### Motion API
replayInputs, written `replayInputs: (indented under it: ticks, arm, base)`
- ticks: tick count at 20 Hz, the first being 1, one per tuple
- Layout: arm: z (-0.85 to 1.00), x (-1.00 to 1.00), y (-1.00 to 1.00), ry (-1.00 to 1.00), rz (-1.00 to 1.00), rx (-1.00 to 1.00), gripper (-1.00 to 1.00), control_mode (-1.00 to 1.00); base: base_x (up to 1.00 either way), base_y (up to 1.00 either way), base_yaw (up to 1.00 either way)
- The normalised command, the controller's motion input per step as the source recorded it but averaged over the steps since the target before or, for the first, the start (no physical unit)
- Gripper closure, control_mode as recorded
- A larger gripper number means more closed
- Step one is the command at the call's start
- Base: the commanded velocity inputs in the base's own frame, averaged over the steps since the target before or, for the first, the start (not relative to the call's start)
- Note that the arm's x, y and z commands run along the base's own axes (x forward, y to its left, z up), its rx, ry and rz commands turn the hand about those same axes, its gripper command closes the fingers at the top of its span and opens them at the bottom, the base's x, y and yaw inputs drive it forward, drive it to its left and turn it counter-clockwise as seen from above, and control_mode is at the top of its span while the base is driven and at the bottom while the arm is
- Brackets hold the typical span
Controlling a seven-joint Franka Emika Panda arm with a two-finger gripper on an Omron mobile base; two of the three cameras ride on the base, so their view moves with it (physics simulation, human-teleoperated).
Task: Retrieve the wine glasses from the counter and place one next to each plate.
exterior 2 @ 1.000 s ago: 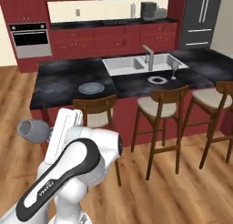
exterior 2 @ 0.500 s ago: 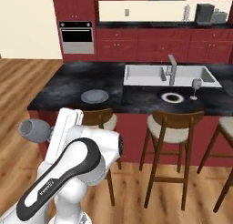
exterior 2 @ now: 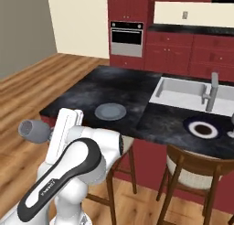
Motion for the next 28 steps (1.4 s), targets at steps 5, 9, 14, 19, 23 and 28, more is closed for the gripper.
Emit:
replayInputs:
  ticks: [5,9,14,19,23,28]
  arm:
    - [0.0,0.0,0.0,0.0,0.0,0.0,1.0,1.0]
    - [0.0,0.0,0.0,0.0,0.0,0.0,1.0,1.0]
    - [0.0,0.0,0.0,0.0,0.0,0.0,1.0,1.0]
    - [0.0,0.0,0.0,0.0,0.0,0.0,1.0,1.0]
    - [0.0,0.0,0.0,0.0,0.0,0.0,1.0,1.0]
    - [0.0,0.0,0.0,0.0,0.0,0.0,1.0,1.0]
  base:
    - [0.09,-0.39,0.08]
    - [0.14,-0.05,-0.3]
    - [0.53,-0.15,-0.25]
    - [0.94,-0.06,-0.1]
    - [0.92,-0.05,0.05]
    - [0.4,-0.33,0.35]
